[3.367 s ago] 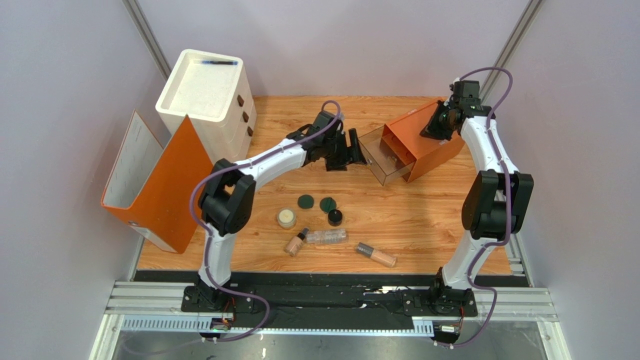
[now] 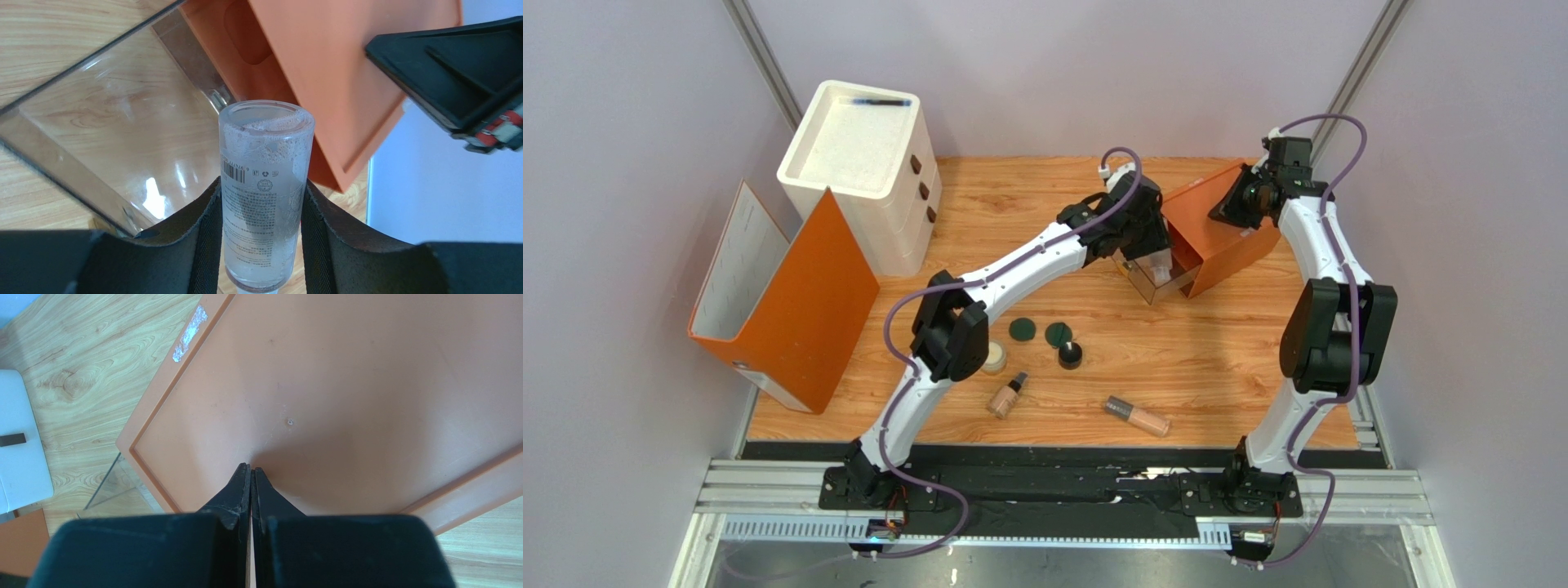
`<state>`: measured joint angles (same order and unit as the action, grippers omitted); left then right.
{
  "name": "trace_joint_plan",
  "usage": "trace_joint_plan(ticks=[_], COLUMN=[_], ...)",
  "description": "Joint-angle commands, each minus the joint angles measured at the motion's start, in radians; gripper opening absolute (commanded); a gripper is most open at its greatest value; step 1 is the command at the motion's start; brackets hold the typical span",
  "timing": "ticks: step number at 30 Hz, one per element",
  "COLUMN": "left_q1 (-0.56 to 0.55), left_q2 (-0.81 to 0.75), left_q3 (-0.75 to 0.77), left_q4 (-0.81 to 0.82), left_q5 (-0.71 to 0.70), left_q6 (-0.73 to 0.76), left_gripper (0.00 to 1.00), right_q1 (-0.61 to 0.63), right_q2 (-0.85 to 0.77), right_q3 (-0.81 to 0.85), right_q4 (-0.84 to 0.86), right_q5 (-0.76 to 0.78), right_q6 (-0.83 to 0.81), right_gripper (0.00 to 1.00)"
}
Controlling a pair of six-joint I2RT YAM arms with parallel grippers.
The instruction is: Organize the makeup
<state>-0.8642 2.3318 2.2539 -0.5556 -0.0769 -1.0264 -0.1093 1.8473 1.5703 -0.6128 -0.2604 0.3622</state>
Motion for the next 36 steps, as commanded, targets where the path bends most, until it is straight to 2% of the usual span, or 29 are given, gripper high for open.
trace_joint_plan(ticks=[1, 2, 3, 4, 6, 7, 8, 9, 11, 15, 18, 19, 22, 26, 30, 34, 36], left_q1=[0.007, 0.010, 0.017, 0.022, 0.031, 0.039, 0.042, 0.044, 0.051, 0.053, 0.047, 0.031, -0.008, -0.143, -0.280, -0.372, -0.392], left_q2=[0.014, 0.015, 0.017, 0.018, 0.017, 0.014, -0.001, -0.009, -0.038, -0.107, -0.215, -0.282, -0.388, -0.468, -0.535, -0.502, -0.444], left_q3=[0.059, 0.058, 0.058, 0.061, 0.068, 0.070, 0.067, 0.067, 0.070, 0.069, -0.031, -0.122, -0.273, -0.453, -0.672, -0.737, -0.712], left_q4=[0.046, 0.045, 0.045, 0.043, 0.040, 0.043, 0.051, 0.057, 0.077, 0.073, 0.056, 0.060, 0.028, -0.029, -0.011, -0.013, -0.052], left_q5=[0.022, 0.020, 0.025, 0.029, 0.032, 0.032, 0.034, 0.034, 0.035, 0.069, 0.126, 0.127, 0.108, 0.094, 0.092, 0.080, 0.104], left_q6=[-0.017, -0.015, -0.012, -0.005, 0.009, 0.012, 0.020, 0.031, 0.071, 0.262, 0.421, 0.468, 0.658, 0.923, 1.071, 1.150, 1.189], left_gripper=[0.21, 0.37, 0.44, 0.56, 0.64, 0.71, 0.82, 0.85, 0.86, 0.84, 0.83, 0.83, 0.83, 0.80, 0.79, 0.81, 0.81], right_q1=[0.007, 0.007, 0.007, 0.007, 0.007, 0.007, 0.005, 0.005, 0.007, 0.005, 0.005, 0.007, 0.007, 0.007, 0.007, 0.007, 0.007], right_q2=[0.121, 0.119, 0.115, 0.113, 0.110, 0.110, 0.109, 0.109, 0.107, 0.107, 0.104, 0.104, 0.102, 0.101, 0.104, 0.107, 0.112], right_q3=[-0.110, -0.108, -0.110, -0.110, -0.110, -0.110, -0.112, -0.112, -0.112, -0.112, -0.113, -0.115, -0.118, -0.119, -0.116, -0.124, -0.125], right_q4=[-0.289, -0.288, -0.289, -0.289, -0.286, -0.286, -0.288, -0.288, -0.288, -0.288, -0.291, -0.289, -0.289, -0.291, -0.295, -0.295, -0.295], right_q5=[0.087, 0.085, 0.082, 0.079, 0.078, 0.078, 0.076, 0.076, 0.076, 0.075, 0.075, 0.073, 0.073, 0.075, 0.081, 0.081, 0.078], right_q6=[-0.057, -0.060, -0.060, -0.062, -0.065, -0.065, -0.065, -0.065, -0.066, -0.063, -0.066, -0.068, -0.066, -0.069, -0.071, -0.071, -0.071], right_gripper=[0.00, 0.00, 0.00, 0.00, 0.01, 0.01, 0.01, 0.01, 0.00, 0.00, 0.00, 0.00, 0.00, 0.00, 0.00, 0.00, 0.00])
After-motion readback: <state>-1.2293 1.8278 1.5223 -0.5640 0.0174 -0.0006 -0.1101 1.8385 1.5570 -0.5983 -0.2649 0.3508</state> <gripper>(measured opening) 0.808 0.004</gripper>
